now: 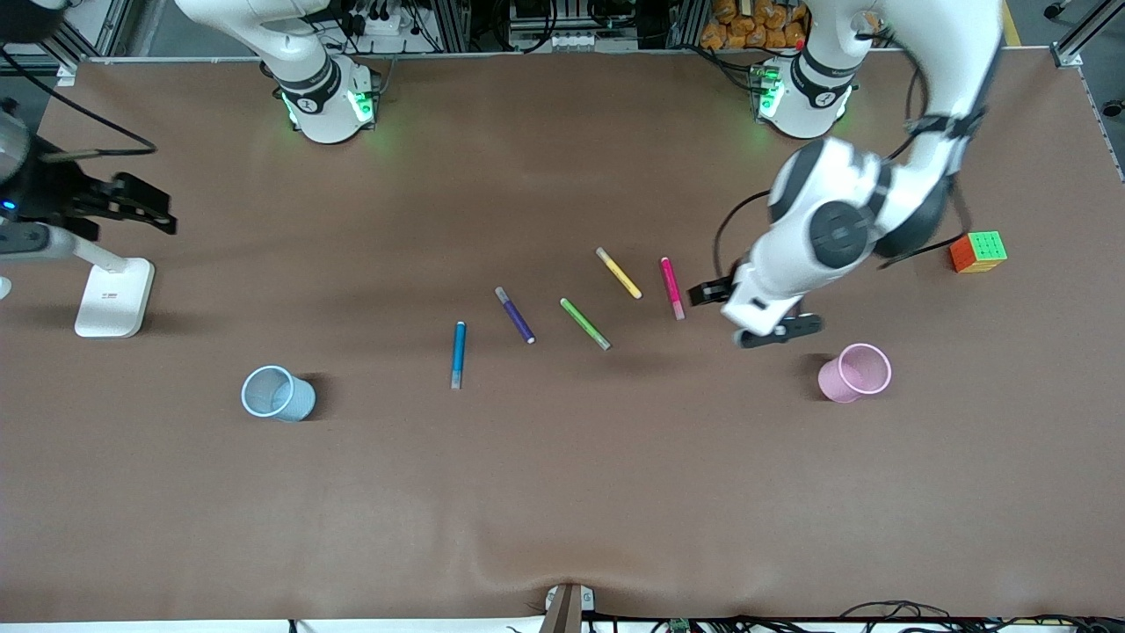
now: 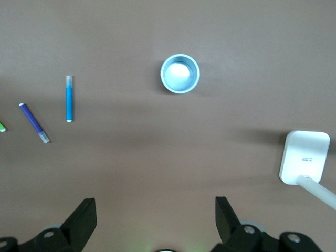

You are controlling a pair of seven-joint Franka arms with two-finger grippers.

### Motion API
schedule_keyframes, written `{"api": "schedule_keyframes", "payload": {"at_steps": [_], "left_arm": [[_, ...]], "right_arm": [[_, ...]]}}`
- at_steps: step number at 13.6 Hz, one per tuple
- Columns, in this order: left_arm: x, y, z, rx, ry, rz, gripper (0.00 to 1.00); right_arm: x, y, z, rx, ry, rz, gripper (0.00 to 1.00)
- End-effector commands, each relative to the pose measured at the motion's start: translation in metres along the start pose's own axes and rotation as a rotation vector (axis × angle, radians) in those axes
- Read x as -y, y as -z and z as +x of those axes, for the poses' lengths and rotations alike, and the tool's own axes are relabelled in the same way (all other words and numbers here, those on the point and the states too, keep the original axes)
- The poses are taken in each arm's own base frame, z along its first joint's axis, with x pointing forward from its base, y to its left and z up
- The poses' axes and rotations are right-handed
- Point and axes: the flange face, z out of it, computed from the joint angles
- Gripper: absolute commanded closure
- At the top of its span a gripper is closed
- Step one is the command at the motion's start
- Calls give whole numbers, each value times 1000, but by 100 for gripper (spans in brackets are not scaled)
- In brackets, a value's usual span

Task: Place pink and blue markers in matching cups
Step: 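Reach the left gripper down to the pink marker and grasp it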

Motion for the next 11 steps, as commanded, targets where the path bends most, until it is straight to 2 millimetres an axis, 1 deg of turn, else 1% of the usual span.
{"api": "schedule_keyframes", "payload": {"at_steps": [1,2,4,5,6,7,9,10,11], "left_arm": [[-19,-38,0,17,28,-16,0],[-20,-47,1,19,24,-15,9],[-23,-72,3,32,11,-4,15],[-24,-81,3,39,8,0,17],[-24,-92,0,56,5,11,19],[-17,-101,1,70,5,22,22],[-16,-113,0,86,6,32,27],[-14,-121,1,98,9,38,31],[-13,-126,3,103,14,38,33]], "right_arm": [[1,-7,9,-4,-13,-7,0],[-2,-13,14,-1,-18,-8,0],[0,-22,23,0,-17,-7,0],[3,-29,29,-1,-13,-9,0],[8,-36,36,-4,-4,-12,0],[15,-40,40,-7,8,-14,0],[31,-44,42,-1,36,-18,0],[38,-50,45,8,48,-22,0],[40,-55,47,17,51,-22,0]]}}
